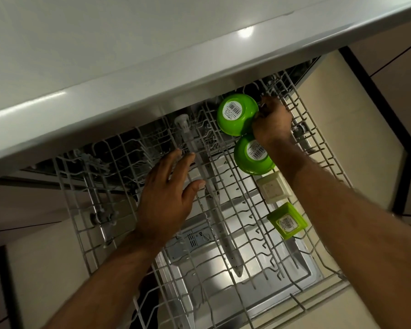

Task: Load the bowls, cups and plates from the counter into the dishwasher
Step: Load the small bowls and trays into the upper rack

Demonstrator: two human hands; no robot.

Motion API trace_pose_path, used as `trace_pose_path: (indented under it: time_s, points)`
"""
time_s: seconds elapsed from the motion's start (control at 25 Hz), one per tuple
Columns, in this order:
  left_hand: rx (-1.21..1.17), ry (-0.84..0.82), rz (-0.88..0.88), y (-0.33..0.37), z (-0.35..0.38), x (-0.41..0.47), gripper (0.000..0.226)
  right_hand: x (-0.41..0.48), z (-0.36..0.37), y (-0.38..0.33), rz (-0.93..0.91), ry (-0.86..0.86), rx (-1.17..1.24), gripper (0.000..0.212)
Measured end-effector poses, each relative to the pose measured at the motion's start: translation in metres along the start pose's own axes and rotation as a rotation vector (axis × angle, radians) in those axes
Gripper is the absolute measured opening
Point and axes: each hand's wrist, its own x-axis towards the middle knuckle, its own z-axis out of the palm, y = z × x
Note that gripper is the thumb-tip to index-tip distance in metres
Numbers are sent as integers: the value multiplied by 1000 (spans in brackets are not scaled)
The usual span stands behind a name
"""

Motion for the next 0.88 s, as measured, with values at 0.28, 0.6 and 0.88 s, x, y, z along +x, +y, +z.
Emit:
trace_pose_path:
  time_s: [0.28,0.6,0.88]
  points:
    - [198,-118,-86,7,-16,-1,87,-75,-1,2,-463,-61,-562,78]
    - [202,-157,-112,56,-82,-10,91,-170,-35,-42,-545,-32,-552,73]
    - [160,-19,-94,98,-163,-38,83,-231,-82,-114,-732,49,-538,58]
